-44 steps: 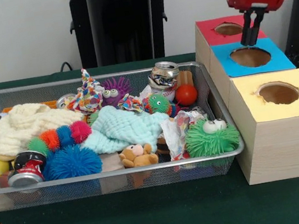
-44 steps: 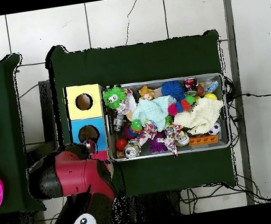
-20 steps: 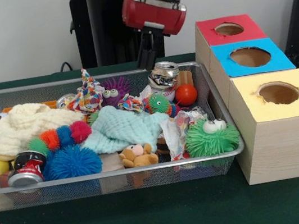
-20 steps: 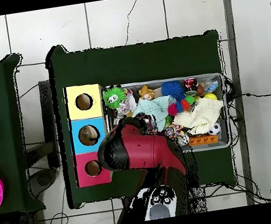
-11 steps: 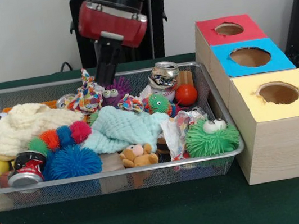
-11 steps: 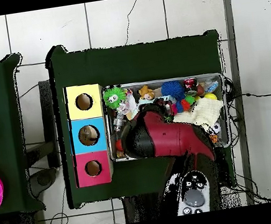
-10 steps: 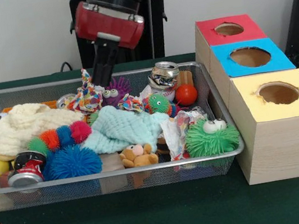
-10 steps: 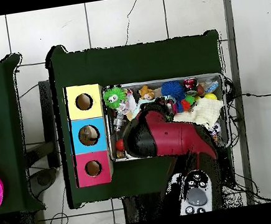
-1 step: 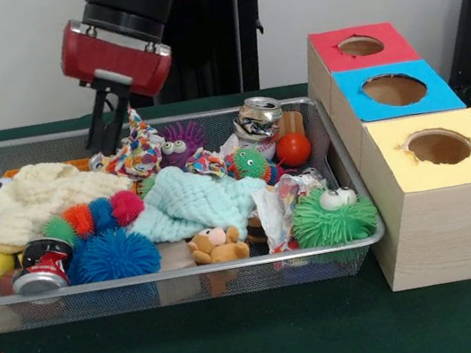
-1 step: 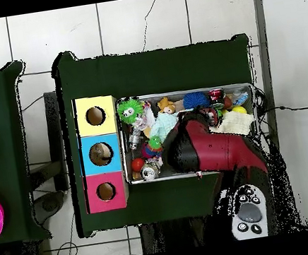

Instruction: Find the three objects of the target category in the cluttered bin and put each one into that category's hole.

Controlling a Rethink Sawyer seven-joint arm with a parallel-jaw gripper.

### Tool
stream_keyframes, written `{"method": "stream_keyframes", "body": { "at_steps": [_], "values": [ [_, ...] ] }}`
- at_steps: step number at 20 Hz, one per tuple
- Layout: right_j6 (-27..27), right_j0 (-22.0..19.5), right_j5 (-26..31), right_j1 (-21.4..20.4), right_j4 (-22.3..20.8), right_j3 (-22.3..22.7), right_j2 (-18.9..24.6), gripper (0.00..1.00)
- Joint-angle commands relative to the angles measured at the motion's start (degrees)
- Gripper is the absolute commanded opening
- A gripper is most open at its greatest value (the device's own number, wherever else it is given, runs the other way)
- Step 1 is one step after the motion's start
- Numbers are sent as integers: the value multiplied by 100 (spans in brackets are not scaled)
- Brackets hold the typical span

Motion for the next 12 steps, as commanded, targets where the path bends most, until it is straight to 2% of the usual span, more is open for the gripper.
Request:
{"method": "stream_keyframes", "body": {
  "at_steps": [1, 9, 10, 12],
  "values": [
    [466, -402, -521, 559, -480, -103, 476, 0],
    [458, -697, -995, 746, -800, -153, 562, 0],
    [474, -742, -1049, 749, -846, -150, 587, 100],
    [525, -727, -1174, 792, -834, -176, 522, 100]
  ]
}}
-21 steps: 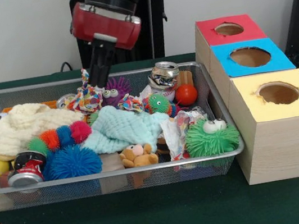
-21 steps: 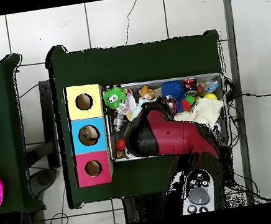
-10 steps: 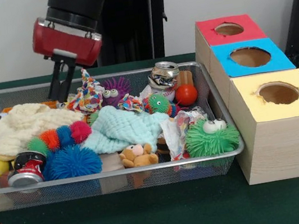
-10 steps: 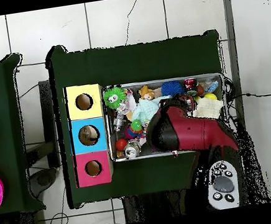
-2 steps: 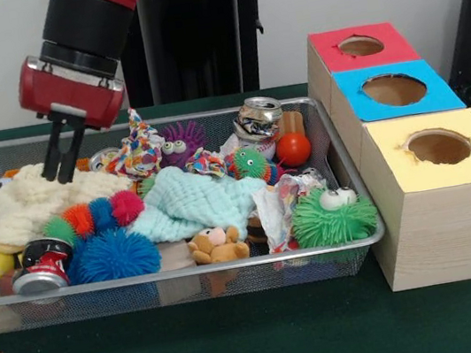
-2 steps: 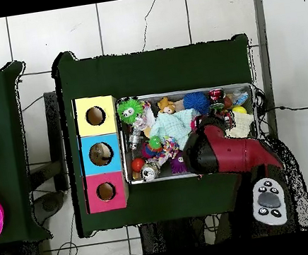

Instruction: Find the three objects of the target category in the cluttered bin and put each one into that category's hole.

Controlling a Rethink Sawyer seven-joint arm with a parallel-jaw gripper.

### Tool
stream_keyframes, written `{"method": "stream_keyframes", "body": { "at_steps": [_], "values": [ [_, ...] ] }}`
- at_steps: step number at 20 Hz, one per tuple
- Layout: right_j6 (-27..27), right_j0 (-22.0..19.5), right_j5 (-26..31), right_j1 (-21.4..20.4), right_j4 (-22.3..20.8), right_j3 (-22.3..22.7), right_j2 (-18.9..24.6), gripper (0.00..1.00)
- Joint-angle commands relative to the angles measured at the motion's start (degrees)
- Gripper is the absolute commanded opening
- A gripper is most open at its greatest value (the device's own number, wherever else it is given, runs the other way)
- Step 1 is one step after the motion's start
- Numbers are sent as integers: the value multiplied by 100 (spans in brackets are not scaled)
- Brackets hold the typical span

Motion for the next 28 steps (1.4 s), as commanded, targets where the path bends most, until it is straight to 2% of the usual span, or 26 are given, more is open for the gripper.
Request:
{"method": "stream_keyframes", "body": {
  "at_steps": [1, 4, 7, 10, 13, 17, 24, 28],
  "values": [
    [551, -143, -448, 357, -382, -187, 473, 100],
    [603, -192, -594, 402, -395, -218, 438, 100],
    [916, 228, -861, 672, 147, -287, -325, 100],
    [884, 30, -952, 749, 98, -333, -170, 100],
    [905, -198, -1417, 987, 81, -504, -38, 100],
    [900, -304, -1885, 1165, 125, -638, -46, 100],
    [678, -674, -1441, 1201, -166, -1042, 297, 100],
    [695, -857, -1500, 1311, -243, -1173, 414, 100]
  ]
}}
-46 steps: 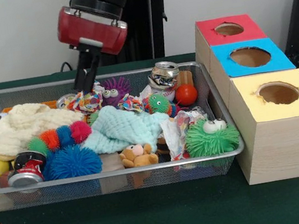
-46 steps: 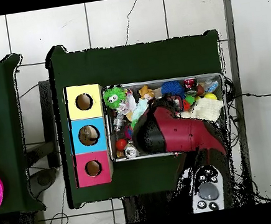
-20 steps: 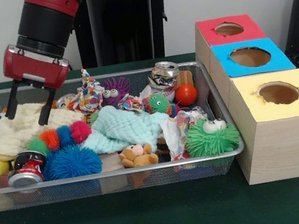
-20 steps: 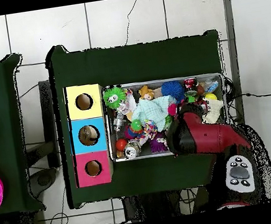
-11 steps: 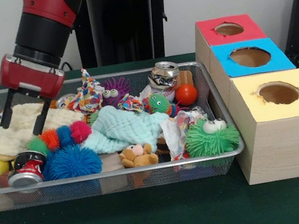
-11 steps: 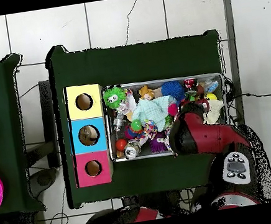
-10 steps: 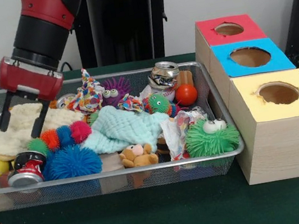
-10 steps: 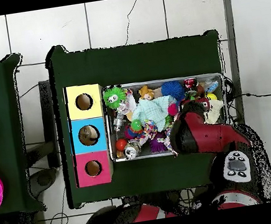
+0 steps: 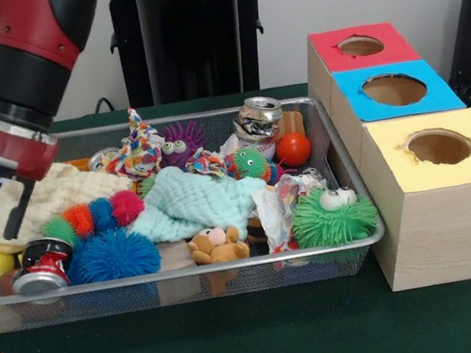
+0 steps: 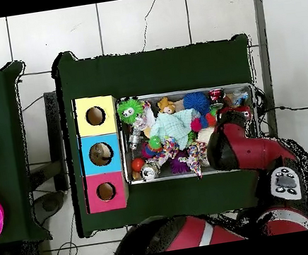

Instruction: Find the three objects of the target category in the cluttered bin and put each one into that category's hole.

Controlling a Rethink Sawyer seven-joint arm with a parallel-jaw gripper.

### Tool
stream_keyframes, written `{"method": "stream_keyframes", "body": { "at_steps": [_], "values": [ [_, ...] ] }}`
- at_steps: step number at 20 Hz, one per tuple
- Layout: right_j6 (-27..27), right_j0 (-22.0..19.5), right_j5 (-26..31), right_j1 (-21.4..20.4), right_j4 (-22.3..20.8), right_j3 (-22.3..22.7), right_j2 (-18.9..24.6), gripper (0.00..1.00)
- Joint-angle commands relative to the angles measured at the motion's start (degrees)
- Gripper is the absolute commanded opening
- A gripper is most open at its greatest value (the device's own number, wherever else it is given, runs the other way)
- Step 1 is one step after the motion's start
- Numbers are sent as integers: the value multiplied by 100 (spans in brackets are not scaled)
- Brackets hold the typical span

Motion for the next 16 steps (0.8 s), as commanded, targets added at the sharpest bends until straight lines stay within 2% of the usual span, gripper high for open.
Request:
{"method": "stream_keyframes", "body": {
  "at_steps": [1, 16],
  "values": [
    [709, -343, 0, 370, -169, -589, 689, 100],
    [808, -542, -47, 698, -356, -711, 1173, 100]
  ]
}}
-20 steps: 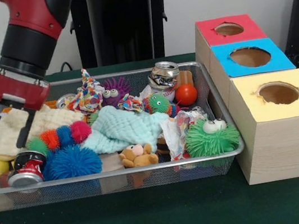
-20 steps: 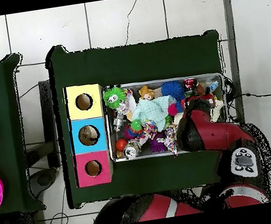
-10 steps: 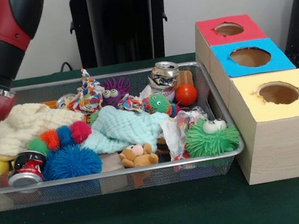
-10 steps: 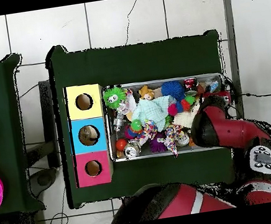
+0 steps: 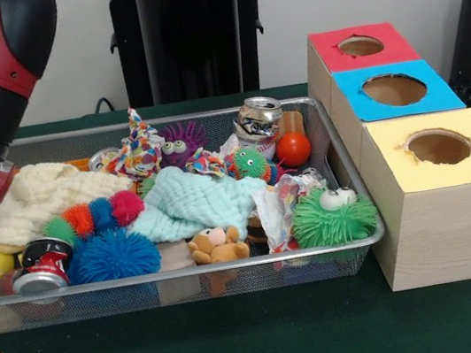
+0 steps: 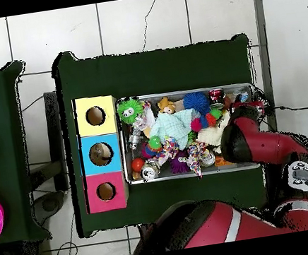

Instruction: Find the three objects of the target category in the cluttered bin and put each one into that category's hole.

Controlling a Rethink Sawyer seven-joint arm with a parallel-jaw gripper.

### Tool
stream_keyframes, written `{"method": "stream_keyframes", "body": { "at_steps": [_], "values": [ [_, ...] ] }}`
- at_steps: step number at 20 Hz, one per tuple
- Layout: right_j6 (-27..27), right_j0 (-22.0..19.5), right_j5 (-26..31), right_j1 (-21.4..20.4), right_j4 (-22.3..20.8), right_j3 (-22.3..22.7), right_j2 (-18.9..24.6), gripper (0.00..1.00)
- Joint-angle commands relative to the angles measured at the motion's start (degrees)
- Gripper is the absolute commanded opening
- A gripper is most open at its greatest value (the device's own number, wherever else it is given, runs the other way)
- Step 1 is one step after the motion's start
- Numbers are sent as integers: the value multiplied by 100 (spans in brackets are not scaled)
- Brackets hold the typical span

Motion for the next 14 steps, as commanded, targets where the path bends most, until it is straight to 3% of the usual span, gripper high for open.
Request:
{"method": "stream_keyframes", "body": {
  "at_steps": [1, 14],
  "values": [
    [808, -62, -20, 343, -362, -175, 1004, 100],
    [768, -142, 47, 375, -415, -168, 1168, 100]
  ]
}}
